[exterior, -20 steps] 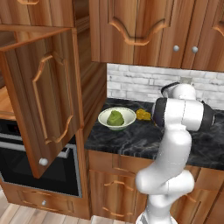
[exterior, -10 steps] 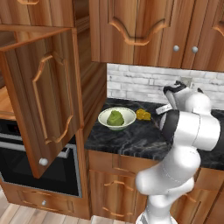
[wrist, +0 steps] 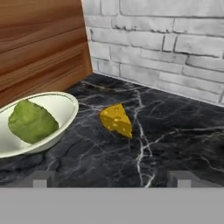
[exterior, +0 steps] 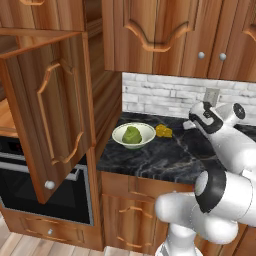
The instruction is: Pick the cheese from the fridge and the cheese grater from the cabinet and place them next to the salad bowl.
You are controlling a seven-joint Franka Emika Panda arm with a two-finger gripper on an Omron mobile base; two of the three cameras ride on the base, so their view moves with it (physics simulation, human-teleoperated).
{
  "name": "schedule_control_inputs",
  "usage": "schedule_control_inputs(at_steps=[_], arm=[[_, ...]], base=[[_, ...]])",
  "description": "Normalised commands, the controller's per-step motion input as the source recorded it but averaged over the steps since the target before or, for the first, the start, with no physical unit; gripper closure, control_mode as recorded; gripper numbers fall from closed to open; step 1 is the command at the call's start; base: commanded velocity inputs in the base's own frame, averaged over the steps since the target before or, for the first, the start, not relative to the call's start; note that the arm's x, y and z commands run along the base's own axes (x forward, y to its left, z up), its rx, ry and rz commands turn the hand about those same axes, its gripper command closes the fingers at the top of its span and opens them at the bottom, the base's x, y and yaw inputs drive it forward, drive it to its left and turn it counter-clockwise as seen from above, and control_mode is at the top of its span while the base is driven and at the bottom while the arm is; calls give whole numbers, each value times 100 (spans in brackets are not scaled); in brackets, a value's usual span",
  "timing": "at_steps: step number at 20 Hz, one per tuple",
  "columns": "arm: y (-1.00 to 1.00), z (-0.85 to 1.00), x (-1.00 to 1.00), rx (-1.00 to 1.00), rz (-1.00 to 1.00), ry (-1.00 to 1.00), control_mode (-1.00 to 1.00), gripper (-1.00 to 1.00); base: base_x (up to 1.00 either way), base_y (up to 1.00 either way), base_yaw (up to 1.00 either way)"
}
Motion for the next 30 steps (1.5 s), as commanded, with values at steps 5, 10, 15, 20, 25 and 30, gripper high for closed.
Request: schedule_control_inputs(at_steps=[5,10,15,20,25,30], arm=[[6,76,-70,0,-30,4,-100,-100],[14,54,-98,0,-29,6,-100,-100],[18,58,-100,0,-28,7,-100,-100],[27,86,-100,0,-6,1,-100,-100],[22,88,-99,0,9,0,-100,-100],[22,64,-100,0,19,0,-100,-100]], base=[[0,0,0],[0,0,0],[0,0,0],[0,0,0],[0,0,0],[0,0,0]])
